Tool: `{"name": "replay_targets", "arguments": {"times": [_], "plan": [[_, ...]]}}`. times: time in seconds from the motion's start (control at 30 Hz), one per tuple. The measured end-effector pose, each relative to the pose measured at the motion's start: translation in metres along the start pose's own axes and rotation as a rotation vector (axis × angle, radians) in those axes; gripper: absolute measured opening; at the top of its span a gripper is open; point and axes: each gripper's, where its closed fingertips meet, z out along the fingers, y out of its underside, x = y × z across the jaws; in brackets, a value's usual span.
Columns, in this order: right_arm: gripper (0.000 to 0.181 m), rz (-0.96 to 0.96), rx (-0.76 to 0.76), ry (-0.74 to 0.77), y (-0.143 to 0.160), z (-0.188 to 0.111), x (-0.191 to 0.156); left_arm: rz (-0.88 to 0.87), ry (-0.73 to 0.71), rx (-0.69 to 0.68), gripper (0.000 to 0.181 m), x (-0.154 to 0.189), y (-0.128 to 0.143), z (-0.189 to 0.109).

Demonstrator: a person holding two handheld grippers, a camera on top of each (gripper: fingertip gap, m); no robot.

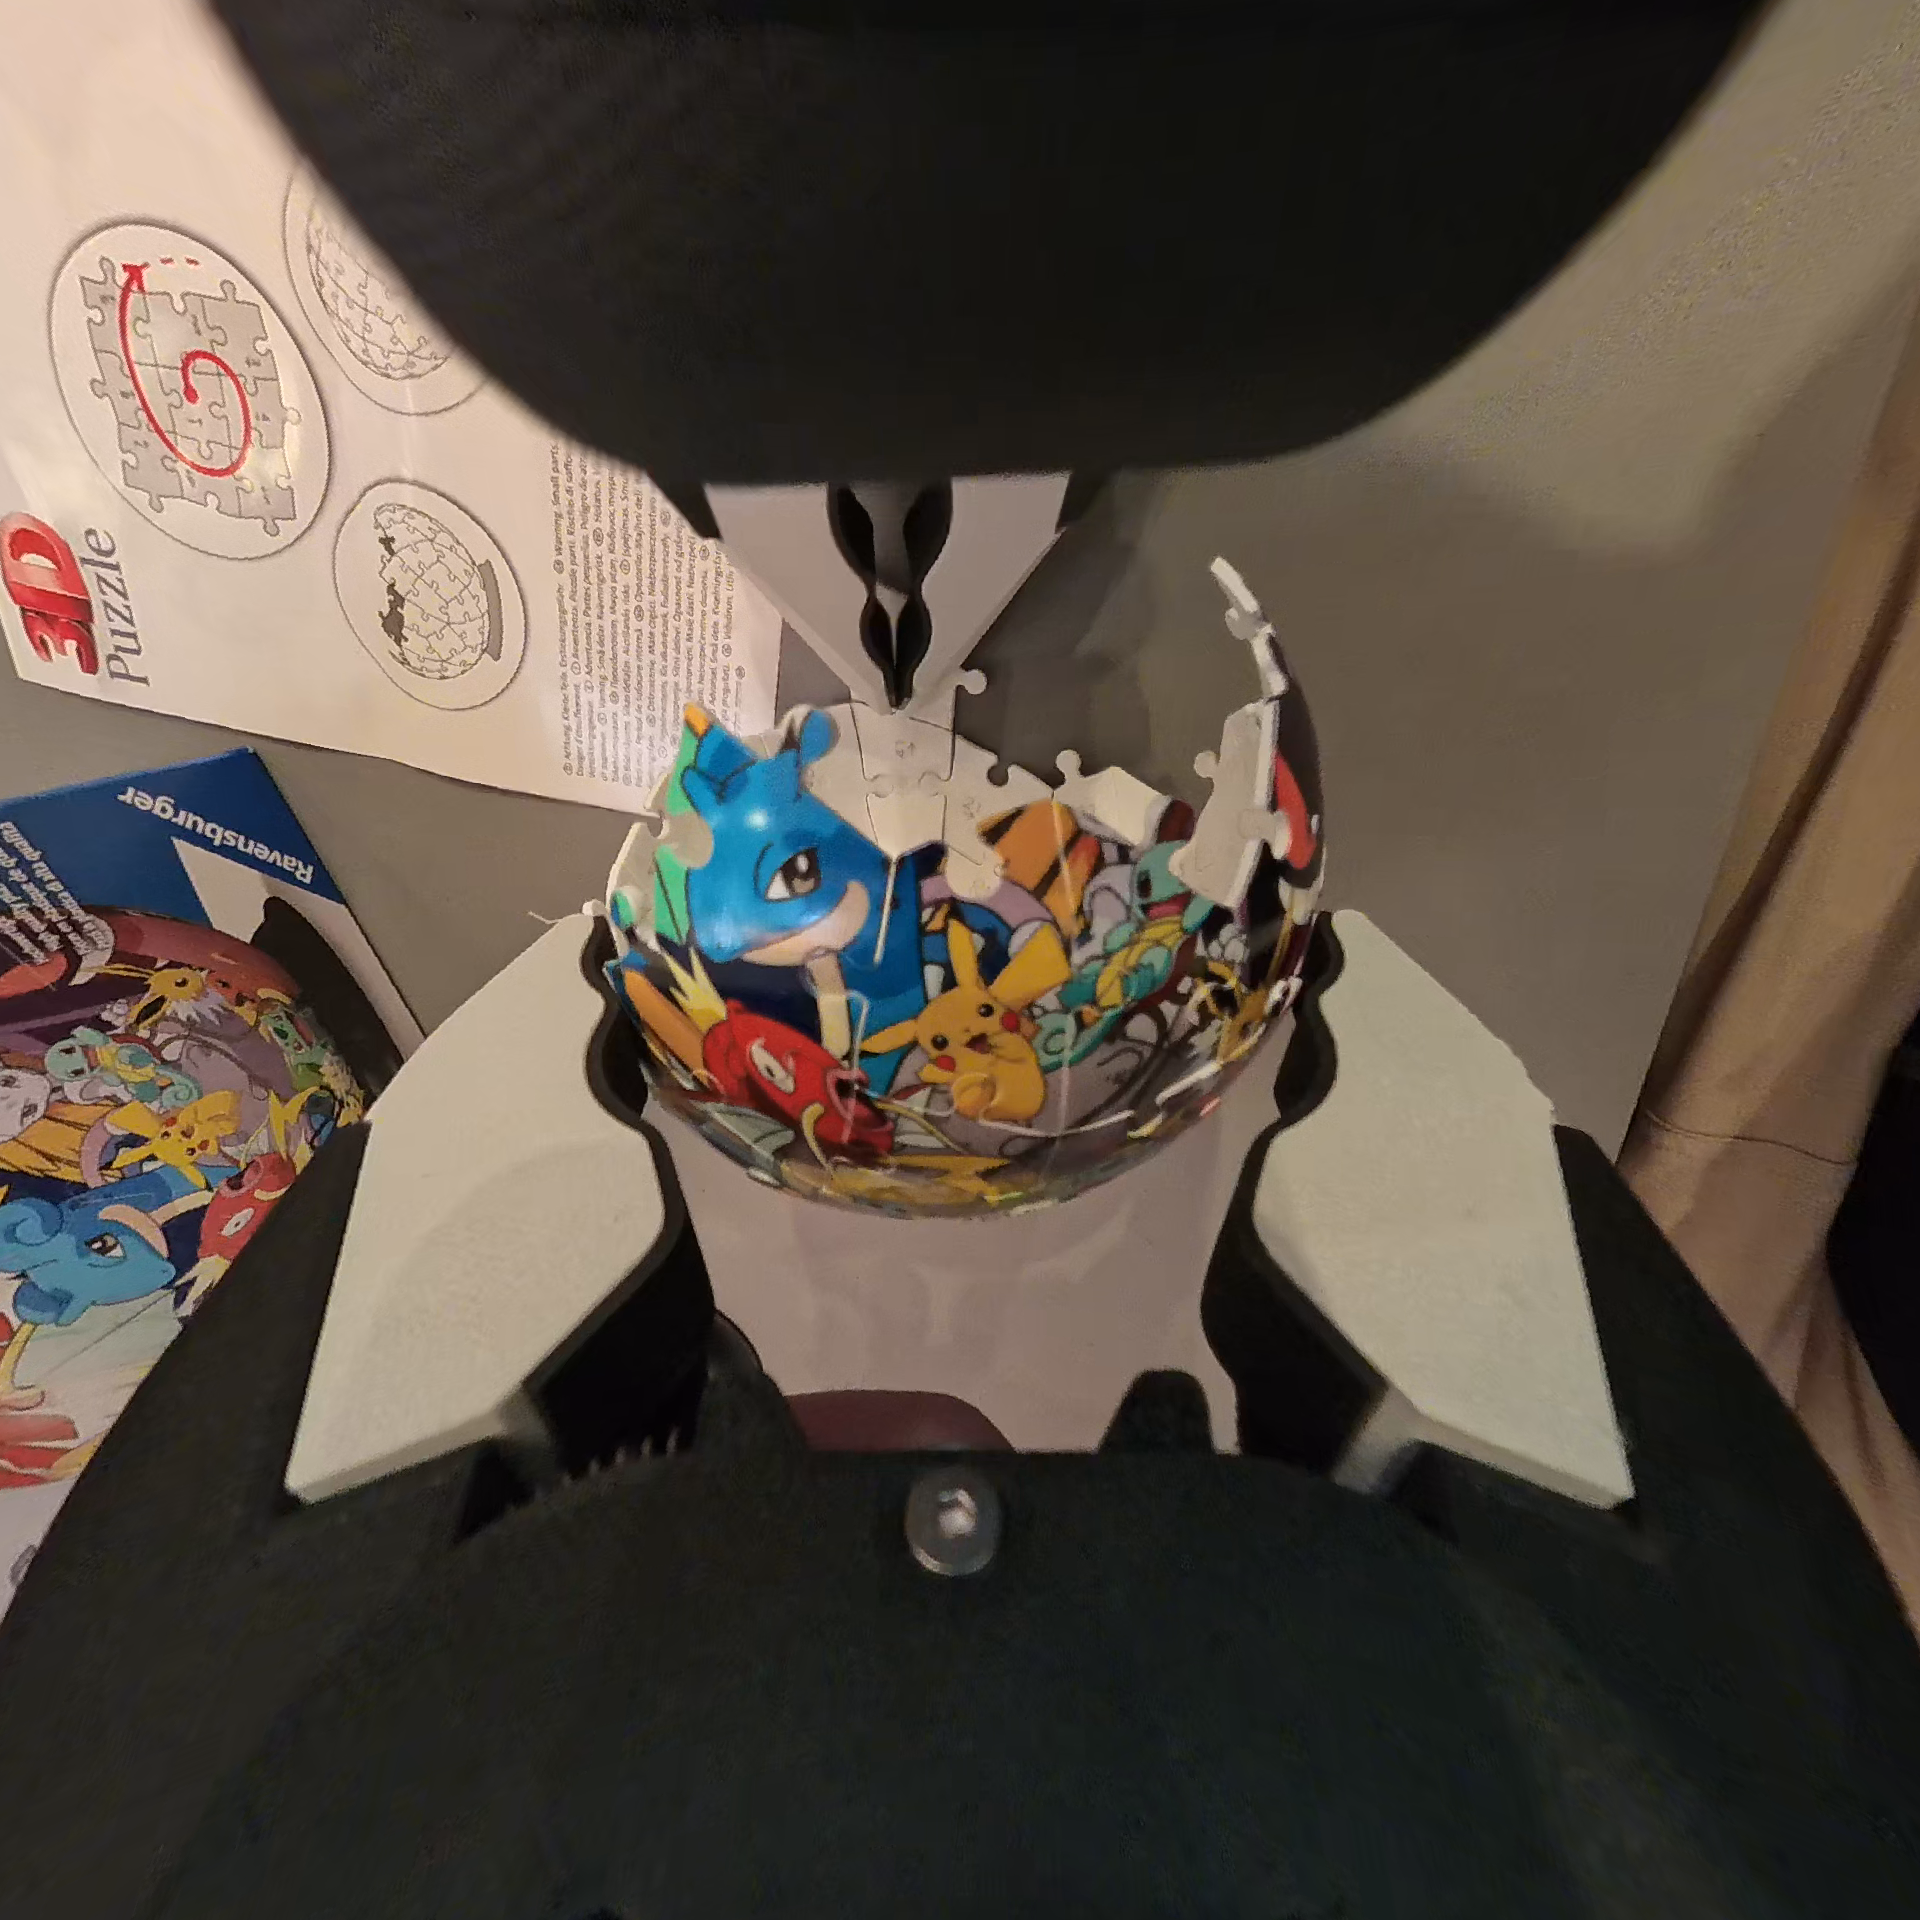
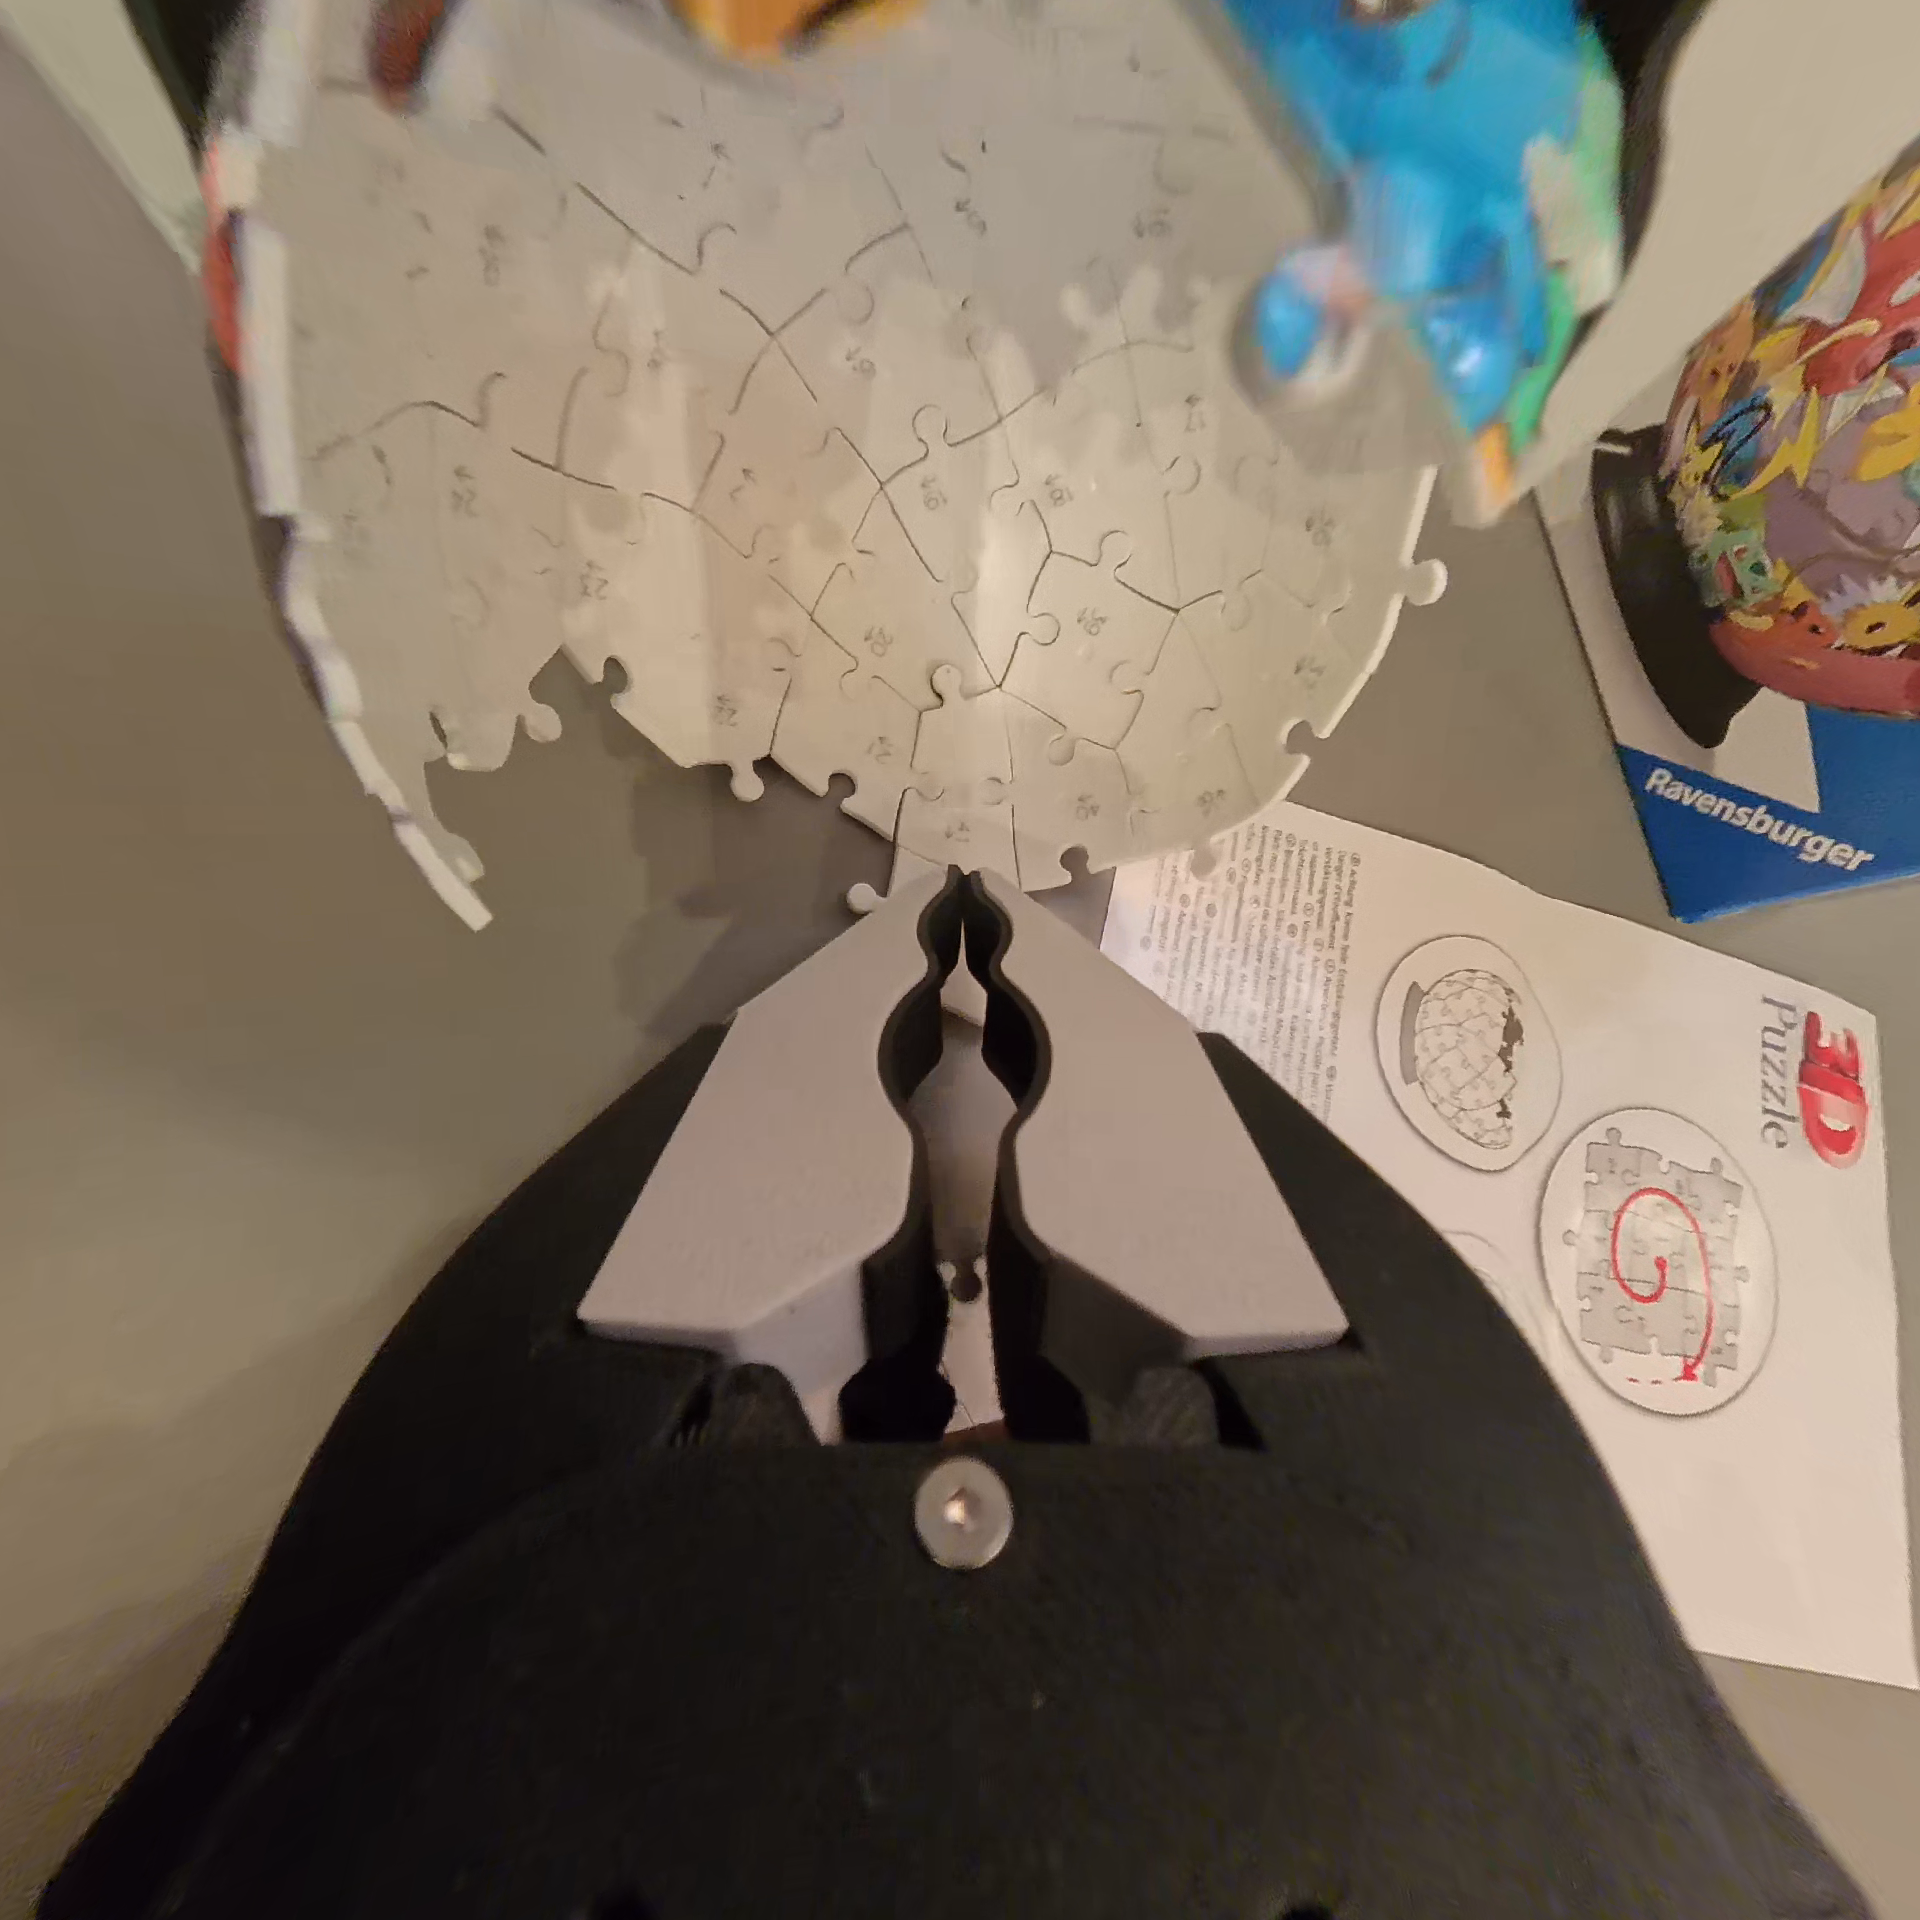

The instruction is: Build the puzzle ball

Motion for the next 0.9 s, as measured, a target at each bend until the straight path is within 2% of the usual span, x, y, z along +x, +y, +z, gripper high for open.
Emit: {"name": "replay_targets", "arguments": {"times": [0.37, 0.73, 0.9], "plan": [[0.0, 0.167, 0.019, -0.108, 0.0021, 0.0, -0.0007, 0.014, 0.014, -0.009, 0.12, -0.0023, -0.0065, 0.0004], [0.0, 0.169, 0.019, -0.106, 0.0022, 0.0001, -0.0008, -0.017, -0.008, 0.029, 0.12, -0.0032, -0.0043, -0.0019], [0.0, 0.17, 0.021, -0.108, 0.0021, 0.0001, -0.0007, -0.03, -0.027, 0.074, 0.126, -0.0043, -0.0053, -0.0067]]}}
